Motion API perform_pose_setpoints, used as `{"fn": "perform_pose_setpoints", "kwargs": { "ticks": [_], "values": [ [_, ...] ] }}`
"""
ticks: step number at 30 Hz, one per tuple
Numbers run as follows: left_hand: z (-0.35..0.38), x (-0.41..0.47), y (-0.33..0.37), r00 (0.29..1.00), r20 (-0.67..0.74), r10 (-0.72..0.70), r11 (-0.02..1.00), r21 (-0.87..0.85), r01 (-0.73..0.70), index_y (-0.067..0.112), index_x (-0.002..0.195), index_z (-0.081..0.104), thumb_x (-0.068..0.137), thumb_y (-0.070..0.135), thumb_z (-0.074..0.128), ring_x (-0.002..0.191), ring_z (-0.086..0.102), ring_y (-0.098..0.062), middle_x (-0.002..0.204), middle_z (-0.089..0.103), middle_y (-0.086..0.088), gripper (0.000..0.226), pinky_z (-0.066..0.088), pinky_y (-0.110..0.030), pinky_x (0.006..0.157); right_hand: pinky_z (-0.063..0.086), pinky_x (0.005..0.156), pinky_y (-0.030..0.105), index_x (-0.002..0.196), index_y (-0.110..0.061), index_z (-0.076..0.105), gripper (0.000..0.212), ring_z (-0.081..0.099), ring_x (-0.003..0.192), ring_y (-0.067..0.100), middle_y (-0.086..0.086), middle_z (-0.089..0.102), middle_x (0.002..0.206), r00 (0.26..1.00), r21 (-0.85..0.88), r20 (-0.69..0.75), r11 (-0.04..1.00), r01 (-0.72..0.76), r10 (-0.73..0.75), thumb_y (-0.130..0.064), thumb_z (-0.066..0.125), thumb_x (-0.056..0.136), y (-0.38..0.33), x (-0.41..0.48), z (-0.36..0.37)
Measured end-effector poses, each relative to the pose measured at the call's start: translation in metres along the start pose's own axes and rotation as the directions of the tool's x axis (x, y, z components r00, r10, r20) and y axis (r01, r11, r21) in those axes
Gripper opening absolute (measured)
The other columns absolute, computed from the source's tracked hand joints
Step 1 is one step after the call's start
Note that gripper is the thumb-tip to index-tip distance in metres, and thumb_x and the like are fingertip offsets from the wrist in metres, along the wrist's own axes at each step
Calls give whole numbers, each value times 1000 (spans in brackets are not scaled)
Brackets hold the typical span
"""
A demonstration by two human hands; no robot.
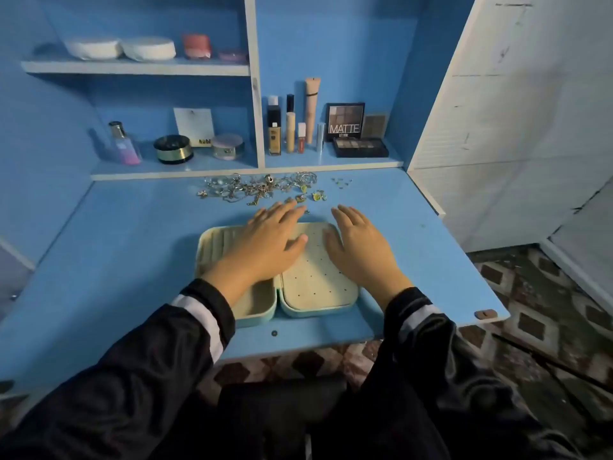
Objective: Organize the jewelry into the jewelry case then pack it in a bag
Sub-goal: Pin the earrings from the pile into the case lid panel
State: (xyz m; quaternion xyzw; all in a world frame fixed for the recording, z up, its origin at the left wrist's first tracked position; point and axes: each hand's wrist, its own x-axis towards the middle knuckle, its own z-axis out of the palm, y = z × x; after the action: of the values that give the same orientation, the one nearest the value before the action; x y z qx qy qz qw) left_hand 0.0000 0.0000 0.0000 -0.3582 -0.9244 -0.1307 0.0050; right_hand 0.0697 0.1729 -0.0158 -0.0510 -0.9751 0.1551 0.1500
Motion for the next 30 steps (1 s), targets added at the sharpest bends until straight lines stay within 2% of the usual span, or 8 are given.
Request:
{"fn": "perform_pose_setpoints", "kwargs": {
  "ticks": [10, 19, 21, 24, 26, 30],
  "values": [
    [8, 5, -4, 990, 140, -7, 998, 69, -3, 29, 157, 9, 103, 51, 22, 151, 4, -12, 165, 7, 9, 60, 0, -35, 123, 23, 115, 32, 141, -2, 44, 44, 34, 140, 27, 14, 43, 148, 999, 64, 38, 998, 7, -9, -22, 37, 103, 6, 3, 8],
    [10, 7, -6, 989, 148, 0, 999, 53, -7, 29, 157, 8, 103, 50, 24, 151, 4, -12, 165, 7, 10, 60, -2, -33, 122, 26, 114, 31, 142, -6, 44, 45, 32, 141, 23, 10, 42, 149, 998, 158, 65, 987, -27, 17, -26, 36, 103, 10, 3, 8],
    [10, 8, -7, 988, 157, -3, 999, 38, -3, 29, 157, 9, 103, 49, 25, 151, 5, -12, 164, 7, 11, 60, -1, -34, 122, 28, 112, 30, 140, -5, 46, 43, 36, 138, 23, 10, 46, 146, 998, 172, 59, 985, -12, 2, -25, 38, 103, 10, 3, 6],
    [8, 8, -6, 988, 155, -6, 1000, 0, 6, 29, 157, 13, 103, 49, 27, 151, 10, -11, 164, 12, 10, 59, 1, -34, 123, 31, 106, 25, 135, -3, 51, 39, 44, 131, 24, 11, 52, 139, 997, 176, 65, 984, 32, -44, -22, 41, 102, 13, 4, 4],
    [5, 9, -5, 988, 155, -5, 999, -31, 10, 30, 156, 18, 103, 48, 31, 149, 17, -13, 163, 18, 10, 58, 4, -34, 122, 34, 107, 28, 136, -5, 51, 40, 44, 131, 22, 9, 52, 140, 996, 189, 73, 981, 36, -51, -24, 42, 102, 17, 7, 1],
    [-5, 19, -9, 991, 131, -1, 994, -110, 15, 31, 149, 36, 102, 43, 40, 141, 36, -19, 156, 35, 8, 49, 25, -37, 117, 39, 104, 33, 138, -7, 49, 42, 47, 128, 24, 7, 54, 138, 996, 179, 75, 983, 25, -39, -27, 42, 102, 27, 15, -3]
  ]
}}
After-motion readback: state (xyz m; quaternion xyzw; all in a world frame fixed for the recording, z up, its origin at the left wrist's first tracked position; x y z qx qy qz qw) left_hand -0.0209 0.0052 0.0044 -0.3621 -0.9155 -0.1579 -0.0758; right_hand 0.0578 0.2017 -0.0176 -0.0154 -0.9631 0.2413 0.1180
